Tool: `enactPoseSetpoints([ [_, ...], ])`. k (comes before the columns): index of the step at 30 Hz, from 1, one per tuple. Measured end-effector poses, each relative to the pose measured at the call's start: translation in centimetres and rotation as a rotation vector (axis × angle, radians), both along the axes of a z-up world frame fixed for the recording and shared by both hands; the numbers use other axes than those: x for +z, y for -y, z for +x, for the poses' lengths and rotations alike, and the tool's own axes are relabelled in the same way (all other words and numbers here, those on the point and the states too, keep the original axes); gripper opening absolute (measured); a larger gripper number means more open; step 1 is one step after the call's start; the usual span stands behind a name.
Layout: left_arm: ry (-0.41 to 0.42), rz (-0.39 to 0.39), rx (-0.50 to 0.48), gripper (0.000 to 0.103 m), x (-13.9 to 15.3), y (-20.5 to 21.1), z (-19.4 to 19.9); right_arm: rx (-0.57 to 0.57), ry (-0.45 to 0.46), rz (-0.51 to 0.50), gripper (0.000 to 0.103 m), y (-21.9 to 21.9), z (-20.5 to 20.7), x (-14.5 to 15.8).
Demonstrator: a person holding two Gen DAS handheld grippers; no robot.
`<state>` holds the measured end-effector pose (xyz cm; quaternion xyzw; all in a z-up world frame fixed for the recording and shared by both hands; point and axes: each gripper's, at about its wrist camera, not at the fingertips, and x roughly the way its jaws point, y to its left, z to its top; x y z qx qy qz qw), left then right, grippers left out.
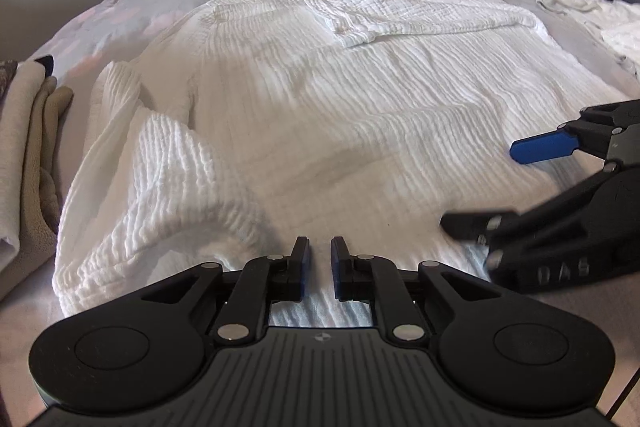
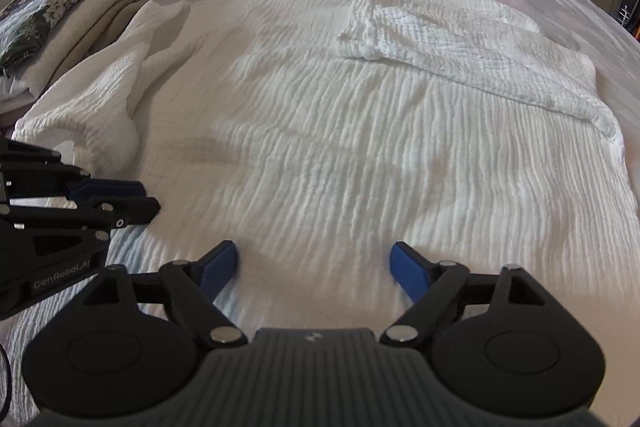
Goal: Fold clothes
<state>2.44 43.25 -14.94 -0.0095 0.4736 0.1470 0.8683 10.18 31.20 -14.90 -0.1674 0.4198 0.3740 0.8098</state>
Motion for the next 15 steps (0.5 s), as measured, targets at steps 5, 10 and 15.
enactPoseSetpoints([
  [5,0.009,0.022,-0.012,0.017,0.7,0.1,-0.5,0.033,0.025,-0.033,0.1,-0.6,-0.9,-0.3],
  [10,0.065,0.004,0.029,0.02,2.8,-1.2,-2.0,0.039,0.103,-0.006,0.099,-0.5,-1.6,1.8],
  [15,0.155,-0.049,0.111,0.025,4.7,-3.7,-4.0,0.064,0.191,0.076,0.096,-0.4,-2.7,5.2],
])
